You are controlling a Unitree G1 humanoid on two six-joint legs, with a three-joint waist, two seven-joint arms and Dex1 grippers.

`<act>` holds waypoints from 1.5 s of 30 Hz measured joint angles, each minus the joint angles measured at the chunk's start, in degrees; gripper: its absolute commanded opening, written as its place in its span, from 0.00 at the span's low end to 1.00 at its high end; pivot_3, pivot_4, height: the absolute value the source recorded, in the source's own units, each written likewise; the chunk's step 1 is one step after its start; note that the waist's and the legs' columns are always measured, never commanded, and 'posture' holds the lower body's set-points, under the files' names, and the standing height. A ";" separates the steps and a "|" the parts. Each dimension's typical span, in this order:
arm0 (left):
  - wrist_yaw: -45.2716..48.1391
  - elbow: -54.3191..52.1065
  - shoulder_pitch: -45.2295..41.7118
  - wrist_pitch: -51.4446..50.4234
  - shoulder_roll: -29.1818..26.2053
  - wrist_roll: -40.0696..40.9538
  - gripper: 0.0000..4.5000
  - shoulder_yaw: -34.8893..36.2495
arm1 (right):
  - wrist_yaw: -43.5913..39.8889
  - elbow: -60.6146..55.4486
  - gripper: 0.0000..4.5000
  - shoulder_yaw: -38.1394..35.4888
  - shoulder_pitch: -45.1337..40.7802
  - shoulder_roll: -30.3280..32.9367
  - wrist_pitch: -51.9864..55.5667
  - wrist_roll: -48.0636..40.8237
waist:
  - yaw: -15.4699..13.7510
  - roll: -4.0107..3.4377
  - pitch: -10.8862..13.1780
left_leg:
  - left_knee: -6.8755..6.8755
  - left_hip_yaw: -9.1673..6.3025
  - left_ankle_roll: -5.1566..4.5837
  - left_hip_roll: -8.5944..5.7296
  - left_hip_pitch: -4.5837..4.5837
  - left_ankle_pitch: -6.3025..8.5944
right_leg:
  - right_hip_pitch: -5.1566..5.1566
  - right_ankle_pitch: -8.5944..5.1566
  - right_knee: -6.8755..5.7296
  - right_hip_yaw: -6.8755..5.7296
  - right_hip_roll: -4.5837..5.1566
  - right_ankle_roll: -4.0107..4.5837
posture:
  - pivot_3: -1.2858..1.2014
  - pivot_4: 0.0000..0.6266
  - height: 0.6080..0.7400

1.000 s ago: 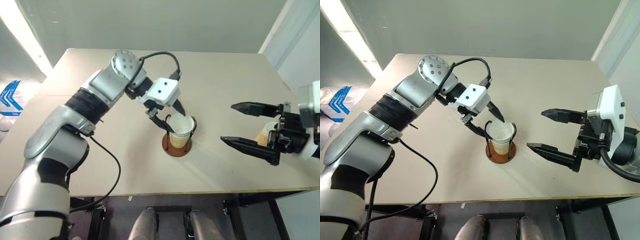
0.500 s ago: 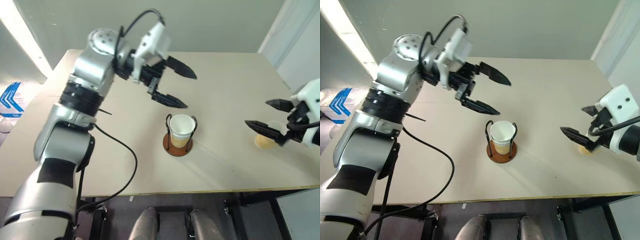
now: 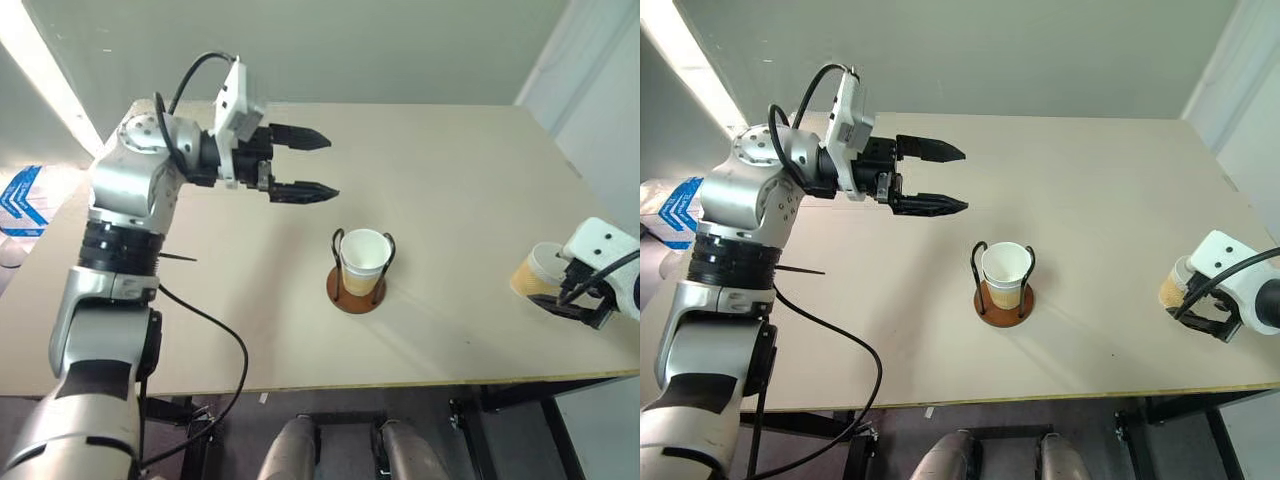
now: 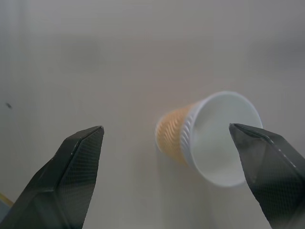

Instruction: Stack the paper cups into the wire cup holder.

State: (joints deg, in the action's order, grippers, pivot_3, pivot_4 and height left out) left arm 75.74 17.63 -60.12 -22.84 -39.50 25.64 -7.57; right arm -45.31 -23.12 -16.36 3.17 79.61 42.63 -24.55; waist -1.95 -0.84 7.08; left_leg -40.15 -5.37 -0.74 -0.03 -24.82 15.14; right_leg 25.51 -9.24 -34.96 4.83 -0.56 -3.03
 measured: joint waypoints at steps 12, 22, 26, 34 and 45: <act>-1.02 -5.66 5.44 -0.10 -0.08 -0.87 1.00 2.11 | -7.35 16.46 0.71 15.99 -16.97 -5.23 -9.37 10.23 | 0.29 0.00 0.01 | 0.06 0.03 -0.10 0.00 0.35 -0.09 | -0.27 0.10 -0.01 0.02 0.02 0.02 | 0.52 0.24 1.00; -2.69 -9.05 9.00 -1.08 -1.49 -0.95 1.00 4.31 | -12.48 20.72 0.01 20.29 -21.93 -8.95 -11.65 14.21 | 0.32 0.00 0.01 | 0.08 0.04 -0.10 0.01 0.39 -0.09 | -0.29 0.20 -0.01 0.02 0.02 0.18 | 0.52 0.24 1.00; -2.77 -10.86 10.63 -1.32 -2.32 -1.00 1.00 4.31 | -15.12 19.34 0.01 19.40 -22.06 -8.85 -10.86 13.37 | 0.36 -0.01 0.01 | 0.09 0.04 -0.09 0.01 0.39 -0.09 | -0.28 0.19 0.00 0.02 0.02 0.23 | 0.52 0.24 1.00; 3.54 -11.56 17.43 2.82 -7.76 -1.12 1.00 4.70 | -22.33 4.59 0.01 10.84 -33.64 -5.45 -1.68 0.53 | 1.05 -0.13 0.09 | 0.21 0.07 0.02 0.04 0.41 -0.10 | -0.13 -0.26 -0.07 0.02 -0.10 1.00 | 0.52 0.24 1.00; 1.24 -10.85 17.93 4.26 -6.80 -2.45 1.00 5.11 | -22.52 -5.63 0.01 27.79 -60.30 -19.39 7.45 -5.22 | 1.27 -0.10 0.07 | 0.21 0.02 0.01 0.06 0.45 -0.11 | -0.06 -0.10 -0.08 0.00 -0.09 1.22 | 0.52 0.24 1.00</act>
State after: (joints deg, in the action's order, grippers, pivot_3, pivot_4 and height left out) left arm 76.98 6.78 -42.18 -18.58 -46.30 23.20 -2.46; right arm -67.83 -28.75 11.43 -57.13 60.22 50.08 -29.77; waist -0.68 -0.94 7.15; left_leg -39.94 -5.35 -0.73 0.03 -24.37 15.04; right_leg 25.45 -9.34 -35.04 4.83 -0.65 -1.81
